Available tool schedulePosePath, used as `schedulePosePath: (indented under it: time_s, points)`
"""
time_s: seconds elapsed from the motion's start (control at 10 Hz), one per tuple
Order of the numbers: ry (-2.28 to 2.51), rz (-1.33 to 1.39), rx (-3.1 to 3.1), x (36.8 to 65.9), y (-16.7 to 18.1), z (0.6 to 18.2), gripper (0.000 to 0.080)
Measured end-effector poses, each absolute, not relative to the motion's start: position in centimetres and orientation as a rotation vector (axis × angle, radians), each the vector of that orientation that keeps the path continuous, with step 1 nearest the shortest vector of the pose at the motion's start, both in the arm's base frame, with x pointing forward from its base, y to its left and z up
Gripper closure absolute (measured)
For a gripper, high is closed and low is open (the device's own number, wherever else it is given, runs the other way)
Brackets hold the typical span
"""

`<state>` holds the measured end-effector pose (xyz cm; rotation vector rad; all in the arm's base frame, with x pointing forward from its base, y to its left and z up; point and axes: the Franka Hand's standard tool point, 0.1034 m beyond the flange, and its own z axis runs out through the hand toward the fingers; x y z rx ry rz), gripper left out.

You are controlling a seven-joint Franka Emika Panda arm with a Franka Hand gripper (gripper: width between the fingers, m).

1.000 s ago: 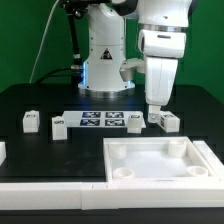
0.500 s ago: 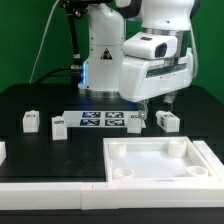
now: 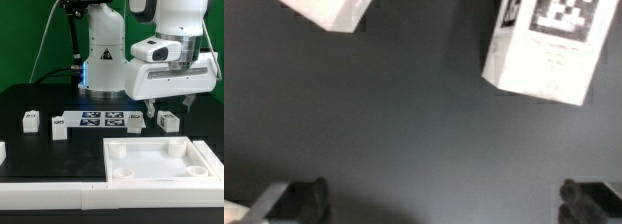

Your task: Assemble one leg

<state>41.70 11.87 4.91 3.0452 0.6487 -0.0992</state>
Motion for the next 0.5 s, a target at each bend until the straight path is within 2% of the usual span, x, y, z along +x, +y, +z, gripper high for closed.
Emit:
schedulePosePath:
  time_s: [0.2, 0.5]
  points:
    - [0.649, -0.186, 3.025, 41.4, 11.7, 4.9, 0.015]
    - [0.594, -0.587, 2.907, 40.5, 11.5, 4.8, 0.015]
